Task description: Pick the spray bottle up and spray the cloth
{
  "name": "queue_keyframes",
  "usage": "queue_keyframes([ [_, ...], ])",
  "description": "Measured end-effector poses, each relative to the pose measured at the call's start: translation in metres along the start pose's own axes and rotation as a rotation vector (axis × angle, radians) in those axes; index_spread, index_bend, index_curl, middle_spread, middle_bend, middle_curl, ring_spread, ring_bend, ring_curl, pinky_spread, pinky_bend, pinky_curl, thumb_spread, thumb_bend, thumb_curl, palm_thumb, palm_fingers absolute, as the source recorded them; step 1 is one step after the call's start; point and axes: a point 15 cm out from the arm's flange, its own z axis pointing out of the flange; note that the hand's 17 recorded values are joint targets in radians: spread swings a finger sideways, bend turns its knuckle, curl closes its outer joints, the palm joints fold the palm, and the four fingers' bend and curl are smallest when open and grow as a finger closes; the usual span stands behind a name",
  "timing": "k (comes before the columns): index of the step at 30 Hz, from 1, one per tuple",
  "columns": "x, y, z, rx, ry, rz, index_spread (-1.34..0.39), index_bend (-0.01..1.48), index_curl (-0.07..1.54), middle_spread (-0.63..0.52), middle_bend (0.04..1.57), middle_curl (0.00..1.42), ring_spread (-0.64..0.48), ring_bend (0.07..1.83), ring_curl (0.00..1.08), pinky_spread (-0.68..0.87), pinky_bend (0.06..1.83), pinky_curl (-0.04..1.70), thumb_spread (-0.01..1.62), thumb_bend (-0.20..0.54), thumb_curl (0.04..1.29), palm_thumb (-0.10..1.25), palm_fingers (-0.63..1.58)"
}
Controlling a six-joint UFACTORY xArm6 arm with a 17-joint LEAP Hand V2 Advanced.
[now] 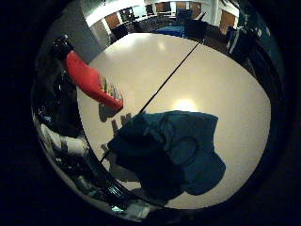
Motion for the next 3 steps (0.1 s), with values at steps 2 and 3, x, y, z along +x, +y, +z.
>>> queue_keyframes([
  [2,0.0003,-0.0008,-0.0096,0.010,0.016,0.003,-0.21,0.16,0.29,0.15,0.20,0.33,0.19,0.45,0.25,0.37,0.45,0.32,0.99,-0.026,0.34,0.67,0.15],
  [3,0.0002,-0.0007,-0.0124,0.013,0.018,0.007,-0.20,0.16,0.30,0.15,0.20,0.33,0.19,0.45,0.25,0.37,0.44,0.31,0.99,-0.026,0.34,0.67,0.16],
])
